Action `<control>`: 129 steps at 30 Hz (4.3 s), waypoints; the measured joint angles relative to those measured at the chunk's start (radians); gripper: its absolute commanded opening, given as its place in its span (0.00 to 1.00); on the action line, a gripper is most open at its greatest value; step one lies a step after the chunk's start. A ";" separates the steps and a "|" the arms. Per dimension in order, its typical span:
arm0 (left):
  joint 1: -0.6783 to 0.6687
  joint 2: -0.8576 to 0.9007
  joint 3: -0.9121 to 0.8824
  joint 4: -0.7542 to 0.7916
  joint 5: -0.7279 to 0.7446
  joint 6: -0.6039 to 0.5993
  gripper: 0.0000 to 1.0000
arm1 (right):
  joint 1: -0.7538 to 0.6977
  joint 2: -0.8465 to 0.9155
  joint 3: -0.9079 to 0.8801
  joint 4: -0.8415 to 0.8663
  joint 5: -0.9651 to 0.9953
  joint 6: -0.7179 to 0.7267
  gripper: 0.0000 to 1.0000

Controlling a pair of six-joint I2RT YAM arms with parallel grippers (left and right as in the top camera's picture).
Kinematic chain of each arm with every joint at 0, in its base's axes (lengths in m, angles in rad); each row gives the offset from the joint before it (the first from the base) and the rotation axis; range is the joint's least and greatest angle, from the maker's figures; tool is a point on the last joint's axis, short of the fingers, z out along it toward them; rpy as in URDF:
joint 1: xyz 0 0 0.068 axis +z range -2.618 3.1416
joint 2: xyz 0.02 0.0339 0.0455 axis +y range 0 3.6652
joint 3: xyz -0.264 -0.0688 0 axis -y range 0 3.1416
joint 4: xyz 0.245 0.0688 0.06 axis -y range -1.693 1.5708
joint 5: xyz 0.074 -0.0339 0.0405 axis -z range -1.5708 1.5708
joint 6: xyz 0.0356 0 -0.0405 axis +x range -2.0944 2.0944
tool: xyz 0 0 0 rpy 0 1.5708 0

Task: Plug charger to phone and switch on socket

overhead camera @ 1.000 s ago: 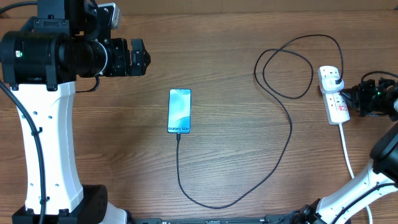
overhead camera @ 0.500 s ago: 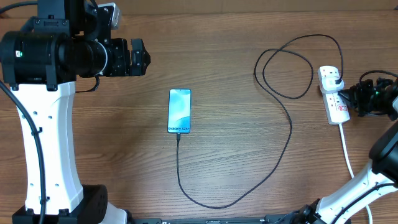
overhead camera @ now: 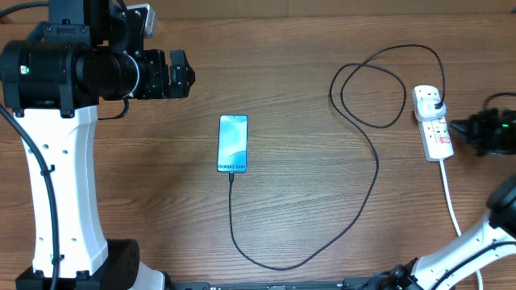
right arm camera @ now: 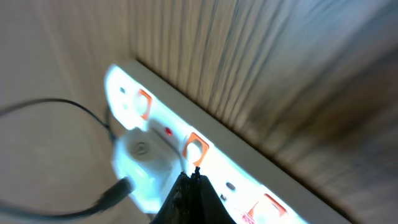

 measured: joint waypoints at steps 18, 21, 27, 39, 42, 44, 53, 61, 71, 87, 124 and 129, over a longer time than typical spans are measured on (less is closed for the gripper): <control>0.000 0.000 0.000 0.000 0.000 0.000 0.99 | 0.021 -0.494 0.016 -0.154 -0.145 -0.132 0.04; 0.000 0.000 0.000 0.000 0.000 0.000 1.00 | 0.098 -0.568 0.016 -0.175 -0.138 -0.156 0.04; 0.000 0.000 0.000 0.000 0.000 0.000 0.99 | 0.281 -0.691 0.019 -0.253 -0.016 -0.174 0.04; 0.000 0.000 0.000 0.000 0.000 0.000 1.00 | 0.571 -0.787 0.020 -0.453 0.361 -0.183 0.04; 0.000 0.000 0.000 0.000 0.000 0.000 1.00 | 0.583 -0.817 0.020 -0.492 0.420 -0.186 0.04; 0.000 0.000 0.000 0.000 0.000 0.000 1.00 | 0.583 -0.849 0.020 -0.505 0.447 -0.192 0.04; 0.000 0.000 0.000 0.000 0.000 0.000 1.00 | 0.583 -1.077 0.020 -0.550 0.534 -0.209 0.14; 0.000 0.000 0.000 0.000 0.000 0.000 1.00 | 0.583 -1.222 0.024 -0.648 0.557 -0.212 0.53; 0.000 0.000 0.000 0.000 0.000 0.000 1.00 | 0.583 -1.238 0.026 -0.837 0.559 -0.209 1.00; 0.000 0.000 0.000 0.000 0.000 0.000 0.99 | 0.583 -1.238 0.026 -0.739 0.564 -0.254 1.00; 0.000 0.000 0.000 0.000 0.000 0.000 0.99 | 0.827 -1.863 -1.078 0.505 0.604 -0.294 1.00; 0.000 0.000 0.000 0.000 0.000 0.000 1.00 | 0.853 -1.927 -1.209 0.673 0.643 -0.291 1.00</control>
